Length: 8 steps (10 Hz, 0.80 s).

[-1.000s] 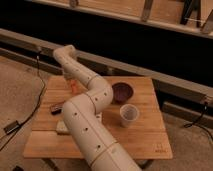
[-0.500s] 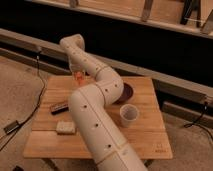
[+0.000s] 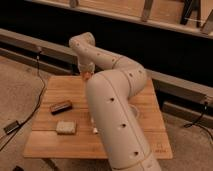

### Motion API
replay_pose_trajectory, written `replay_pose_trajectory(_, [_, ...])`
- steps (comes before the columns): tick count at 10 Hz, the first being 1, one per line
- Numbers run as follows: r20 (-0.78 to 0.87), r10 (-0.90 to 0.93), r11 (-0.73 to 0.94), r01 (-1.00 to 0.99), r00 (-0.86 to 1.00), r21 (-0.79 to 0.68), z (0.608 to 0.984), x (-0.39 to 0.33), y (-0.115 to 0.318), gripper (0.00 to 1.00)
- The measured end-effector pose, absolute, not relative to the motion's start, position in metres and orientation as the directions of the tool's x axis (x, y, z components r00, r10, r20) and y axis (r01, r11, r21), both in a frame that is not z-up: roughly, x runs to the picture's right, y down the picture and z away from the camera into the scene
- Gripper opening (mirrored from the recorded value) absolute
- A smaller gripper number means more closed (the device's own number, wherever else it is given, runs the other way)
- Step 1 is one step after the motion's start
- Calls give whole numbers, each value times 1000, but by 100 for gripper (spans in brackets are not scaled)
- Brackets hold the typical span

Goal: Place the pepper in the ceramic bowl

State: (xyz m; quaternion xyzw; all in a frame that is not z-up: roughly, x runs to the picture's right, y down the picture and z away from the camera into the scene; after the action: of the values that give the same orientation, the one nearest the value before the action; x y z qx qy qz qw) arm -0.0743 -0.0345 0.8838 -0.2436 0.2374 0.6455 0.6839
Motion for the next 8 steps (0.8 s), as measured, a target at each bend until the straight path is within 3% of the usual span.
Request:
replay_pose_trajectory(3, [-636,766,-66,-996,-92,65,853,-19,7,0])
replay_pose_trajectory(8, [-611,756,-166,-972,-234,167,838,46,21,0])
